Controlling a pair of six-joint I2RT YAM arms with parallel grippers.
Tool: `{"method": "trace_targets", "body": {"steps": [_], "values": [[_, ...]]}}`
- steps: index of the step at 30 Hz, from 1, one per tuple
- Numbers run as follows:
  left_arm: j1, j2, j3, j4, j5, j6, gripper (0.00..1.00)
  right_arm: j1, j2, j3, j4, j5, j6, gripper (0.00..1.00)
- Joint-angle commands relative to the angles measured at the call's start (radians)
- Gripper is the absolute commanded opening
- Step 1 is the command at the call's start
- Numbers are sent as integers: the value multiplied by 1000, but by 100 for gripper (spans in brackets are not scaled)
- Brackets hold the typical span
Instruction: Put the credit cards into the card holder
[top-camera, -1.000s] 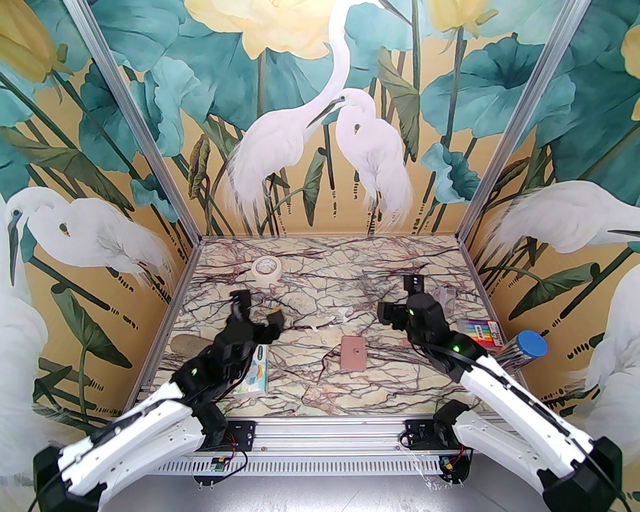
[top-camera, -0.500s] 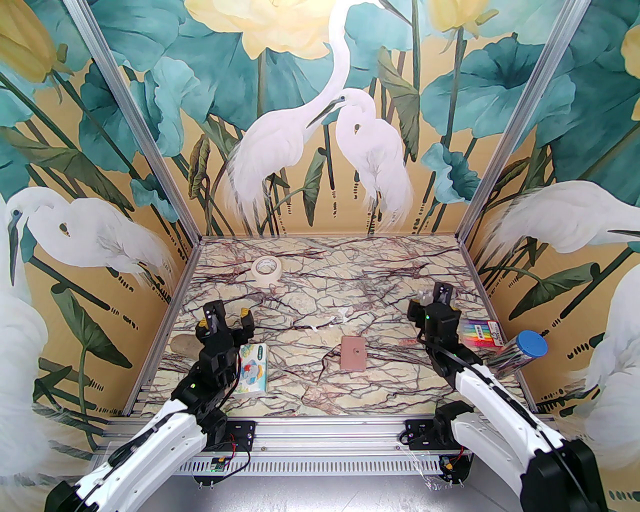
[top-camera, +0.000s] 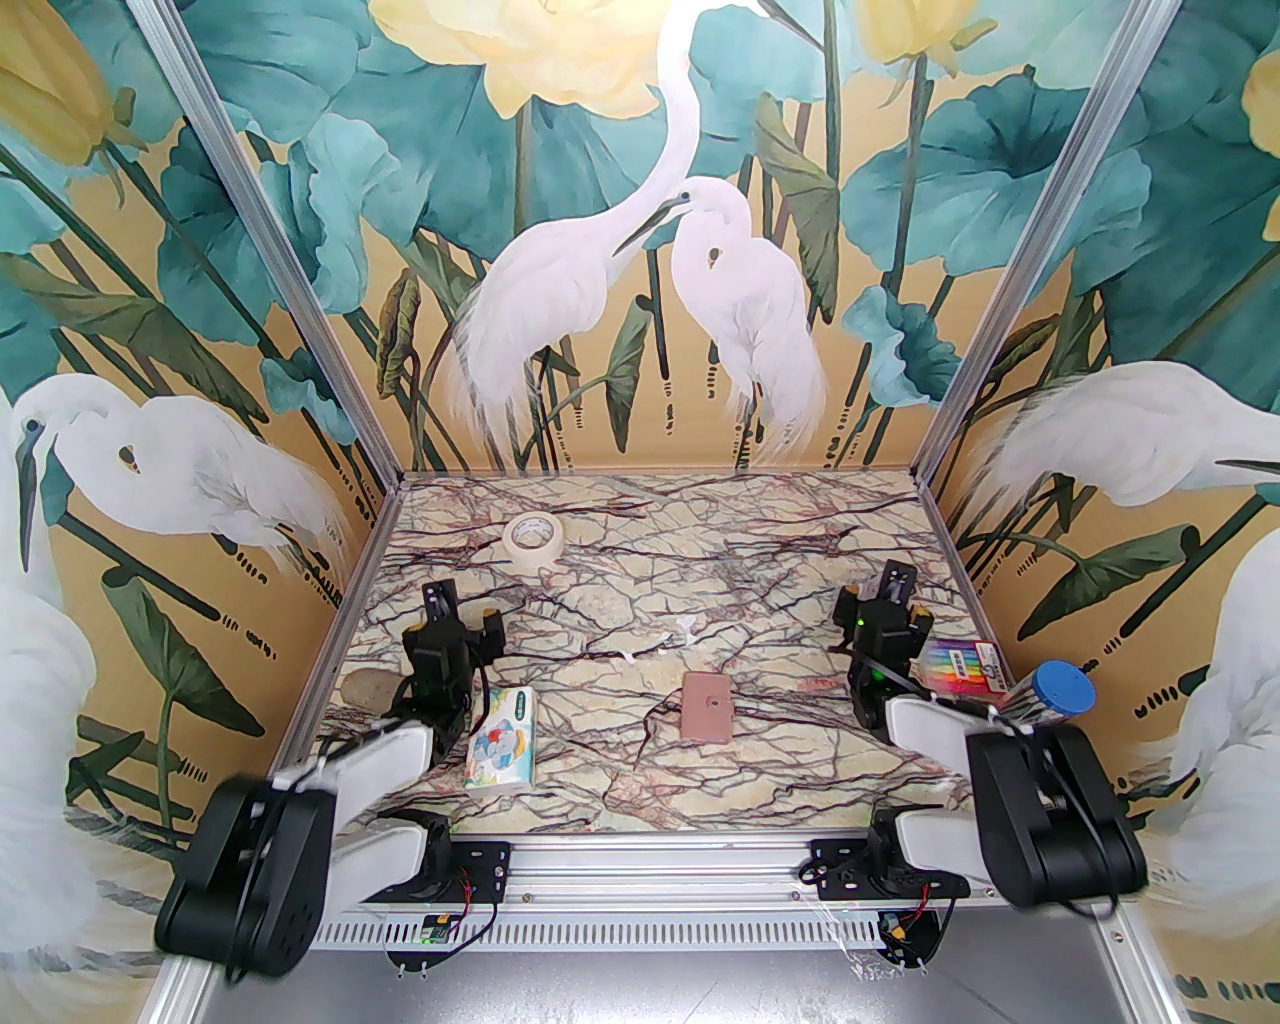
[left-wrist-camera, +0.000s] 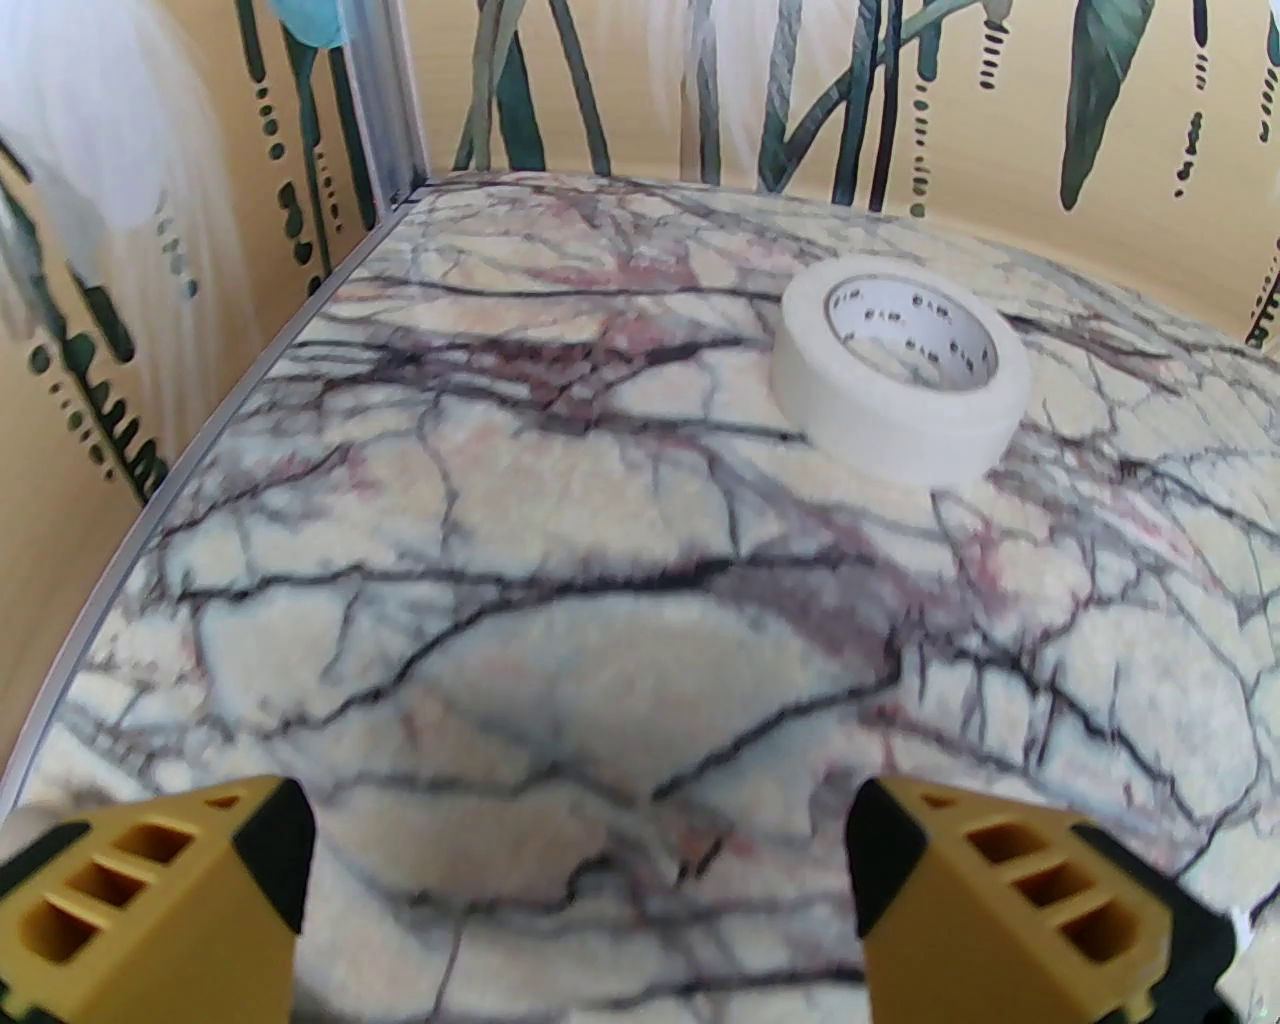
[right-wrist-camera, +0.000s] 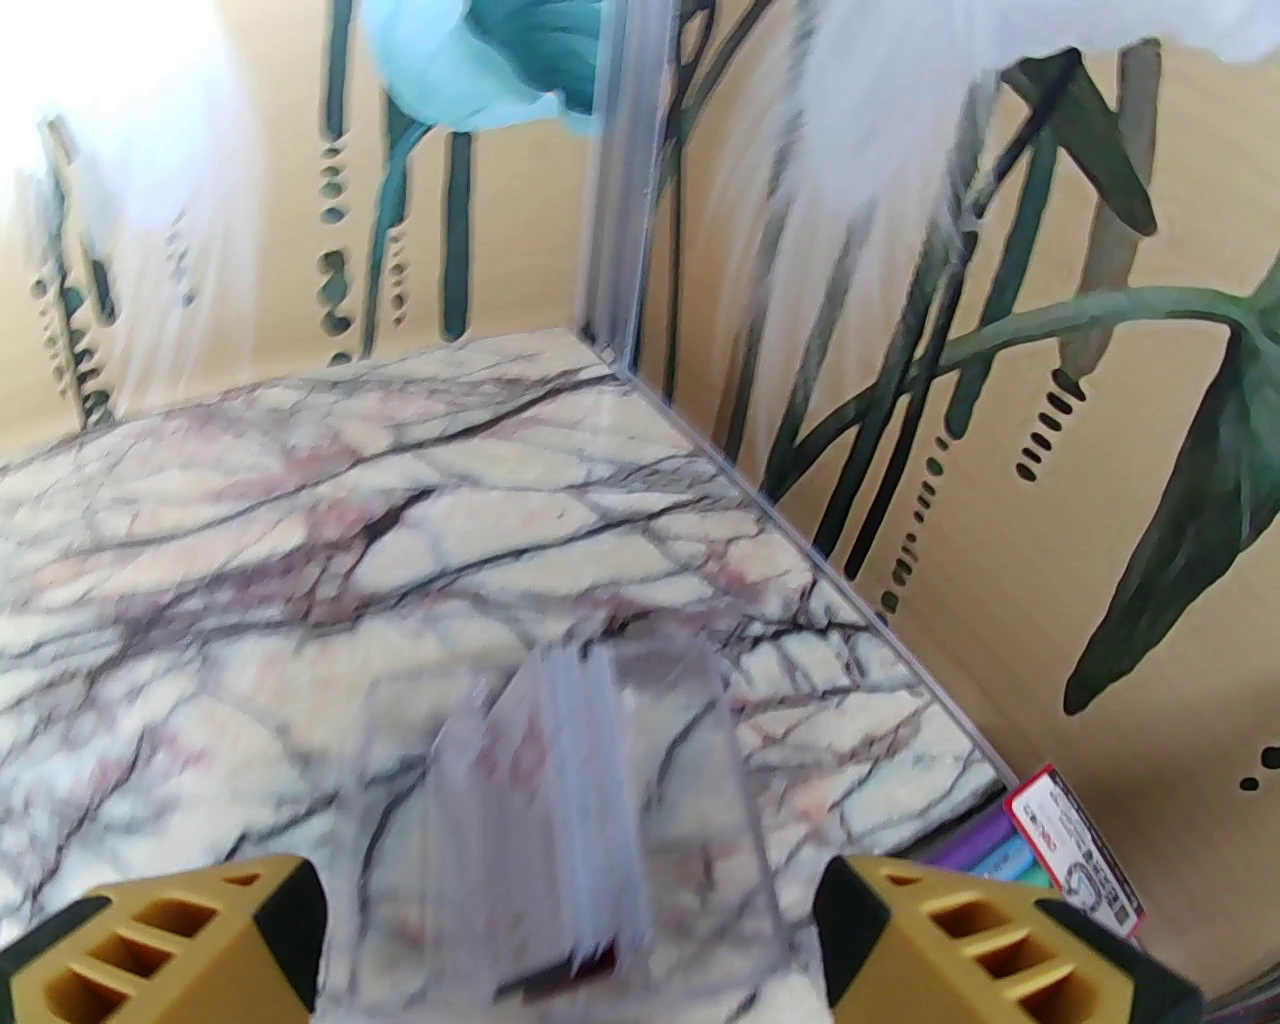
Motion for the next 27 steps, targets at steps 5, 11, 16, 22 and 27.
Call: {"method": "trace_targets", "body": {"steps": [5, 11, 16, 22, 27], "values": [[40, 141, 119, 143, 178, 50, 91, -8, 51, 2, 177, -211, -66, 76], [60, 275, 26, 463, 214, 73, 93, -15, 135, 25, 222, -214, -67, 79], [74, 292, 45, 436, 230, 62, 98, -25, 122, 38, 171, -228, -51, 99], [96, 288, 60, 396, 246, 35, 100, -29, 122, 39, 165, -237, -48, 99], [96, 287, 55, 408, 245, 37, 100, -30, 122, 37, 168, -237, -50, 99]]}}
